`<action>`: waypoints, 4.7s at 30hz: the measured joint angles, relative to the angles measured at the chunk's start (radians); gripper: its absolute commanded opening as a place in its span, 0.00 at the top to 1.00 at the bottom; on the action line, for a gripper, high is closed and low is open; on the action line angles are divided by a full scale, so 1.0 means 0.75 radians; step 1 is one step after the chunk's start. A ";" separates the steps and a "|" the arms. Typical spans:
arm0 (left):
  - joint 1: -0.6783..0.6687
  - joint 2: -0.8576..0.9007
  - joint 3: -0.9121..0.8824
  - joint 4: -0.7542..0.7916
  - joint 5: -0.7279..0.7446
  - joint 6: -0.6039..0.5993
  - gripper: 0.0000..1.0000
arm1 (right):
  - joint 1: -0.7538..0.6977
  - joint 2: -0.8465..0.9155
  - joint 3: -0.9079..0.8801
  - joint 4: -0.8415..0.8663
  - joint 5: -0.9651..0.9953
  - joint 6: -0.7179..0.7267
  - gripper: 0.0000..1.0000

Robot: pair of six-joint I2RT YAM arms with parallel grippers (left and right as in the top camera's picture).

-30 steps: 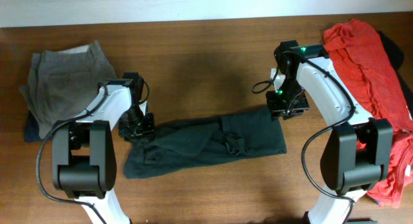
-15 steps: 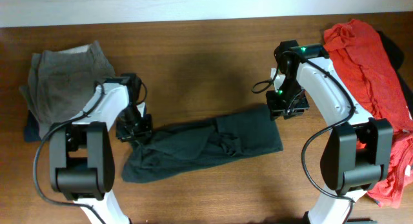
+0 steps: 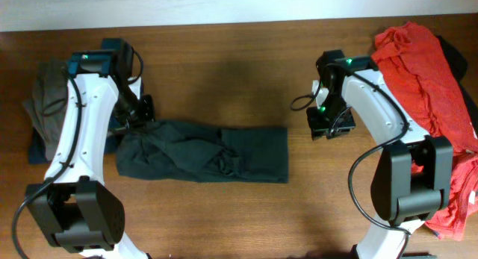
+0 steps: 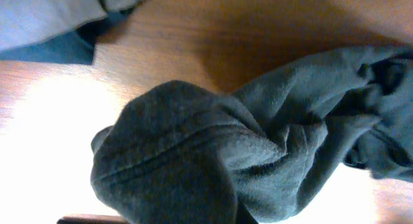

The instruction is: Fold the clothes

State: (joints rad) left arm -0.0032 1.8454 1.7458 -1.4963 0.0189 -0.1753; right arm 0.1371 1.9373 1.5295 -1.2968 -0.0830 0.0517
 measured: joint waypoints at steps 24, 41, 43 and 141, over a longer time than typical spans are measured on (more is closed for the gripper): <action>-0.569 0.016 0.138 0.183 0.020 -0.152 0.99 | 0.192 -0.002 -0.269 0.236 -0.050 0.131 0.59; -0.747 0.176 0.138 0.298 0.132 -0.263 0.99 | 0.171 -0.002 -0.269 0.235 -0.040 0.141 0.59; -0.746 0.176 0.138 0.321 0.152 -0.283 0.99 | 0.171 -0.002 -0.269 0.235 -0.040 0.141 0.59; -0.342 0.176 -0.198 0.639 0.422 0.076 0.49 | 0.649 -0.288 -0.202 0.208 0.299 0.729 0.66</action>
State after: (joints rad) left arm -0.2596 1.9778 1.5974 -1.0172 0.3351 -0.1181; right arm 0.6239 1.7210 1.3781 -1.1412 0.1413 0.5983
